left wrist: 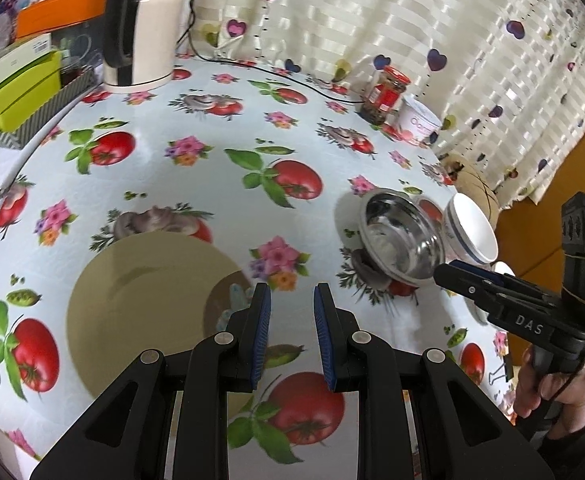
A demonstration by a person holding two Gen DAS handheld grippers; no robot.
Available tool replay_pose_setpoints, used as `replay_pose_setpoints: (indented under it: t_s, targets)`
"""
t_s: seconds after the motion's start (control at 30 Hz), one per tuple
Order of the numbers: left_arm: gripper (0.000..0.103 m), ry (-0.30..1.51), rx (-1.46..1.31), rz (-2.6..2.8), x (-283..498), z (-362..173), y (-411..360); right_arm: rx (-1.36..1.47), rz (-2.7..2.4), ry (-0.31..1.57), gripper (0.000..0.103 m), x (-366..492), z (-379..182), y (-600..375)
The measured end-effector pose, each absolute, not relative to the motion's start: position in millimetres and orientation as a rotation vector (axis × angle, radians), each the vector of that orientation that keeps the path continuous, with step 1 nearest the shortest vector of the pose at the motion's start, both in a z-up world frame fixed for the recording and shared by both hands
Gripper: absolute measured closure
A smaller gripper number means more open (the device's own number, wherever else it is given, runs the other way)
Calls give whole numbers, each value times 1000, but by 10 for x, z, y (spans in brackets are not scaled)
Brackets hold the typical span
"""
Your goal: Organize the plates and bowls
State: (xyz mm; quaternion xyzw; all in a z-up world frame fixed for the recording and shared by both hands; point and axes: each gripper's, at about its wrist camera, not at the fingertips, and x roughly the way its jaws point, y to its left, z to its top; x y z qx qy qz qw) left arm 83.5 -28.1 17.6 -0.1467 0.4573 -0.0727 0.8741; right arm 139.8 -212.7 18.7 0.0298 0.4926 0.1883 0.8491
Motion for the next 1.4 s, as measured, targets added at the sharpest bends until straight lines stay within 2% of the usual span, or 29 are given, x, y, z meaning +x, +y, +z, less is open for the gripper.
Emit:
replay_pose_setpoints:
  t_s: [0.4,0.9,1.23,1.4]
  targets:
    - [81,973,-302,-231,1135,167,-595,111,301,1057,68,1516,78,-2400]
    - [79,1061,-392,-263,1604,-150,-920,142,228,1087,69,1735,-94,-2625]
    - [79,1081,-406,-257,1773,-277,-973,150,221,1106,83,1865,-196,-2671]
    - [79,1083,-412,-278,1814,-309,-1017,164,227,1111,85,1898,-232,-2699]
